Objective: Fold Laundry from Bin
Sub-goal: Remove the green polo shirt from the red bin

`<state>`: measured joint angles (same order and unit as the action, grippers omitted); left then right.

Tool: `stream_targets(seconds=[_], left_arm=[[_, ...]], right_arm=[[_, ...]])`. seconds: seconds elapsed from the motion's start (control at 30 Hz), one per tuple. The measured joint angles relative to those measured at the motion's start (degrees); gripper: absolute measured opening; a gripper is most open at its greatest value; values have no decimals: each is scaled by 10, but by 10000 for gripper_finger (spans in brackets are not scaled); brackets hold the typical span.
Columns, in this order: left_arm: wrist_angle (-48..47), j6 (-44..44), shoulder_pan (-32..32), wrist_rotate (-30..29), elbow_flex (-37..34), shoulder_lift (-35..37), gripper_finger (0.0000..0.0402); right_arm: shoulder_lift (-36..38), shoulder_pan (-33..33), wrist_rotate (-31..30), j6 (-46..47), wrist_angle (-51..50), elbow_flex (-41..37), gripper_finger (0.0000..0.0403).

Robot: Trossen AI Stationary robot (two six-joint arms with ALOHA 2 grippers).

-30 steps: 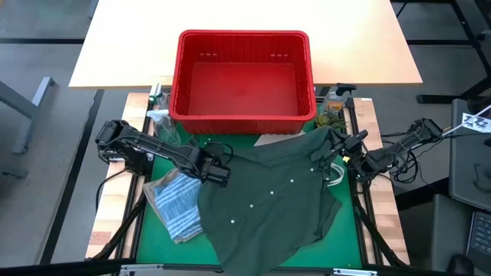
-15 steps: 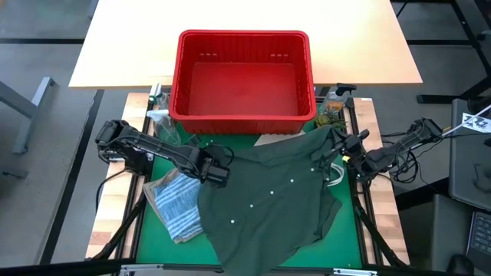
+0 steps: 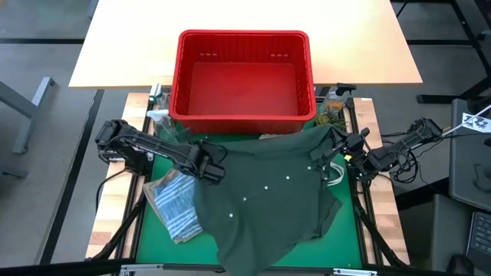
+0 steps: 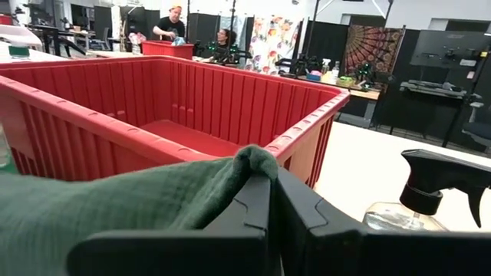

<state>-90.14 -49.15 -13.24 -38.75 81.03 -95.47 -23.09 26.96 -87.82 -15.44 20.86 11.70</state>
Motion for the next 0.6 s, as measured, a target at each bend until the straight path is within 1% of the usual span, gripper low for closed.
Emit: stream_targets(seconds=[0.1,0.4,0.6], left_arm=[[15,0,11,4,15,0,2],[39,-3,29,67,18,0,22],[74,-3,27,71,18,0,24]], right_arm=[[0,0,0,0,0,0,7],[0,0,0,0,-1,0,7],[0,0,0,0,-1,0,7]])
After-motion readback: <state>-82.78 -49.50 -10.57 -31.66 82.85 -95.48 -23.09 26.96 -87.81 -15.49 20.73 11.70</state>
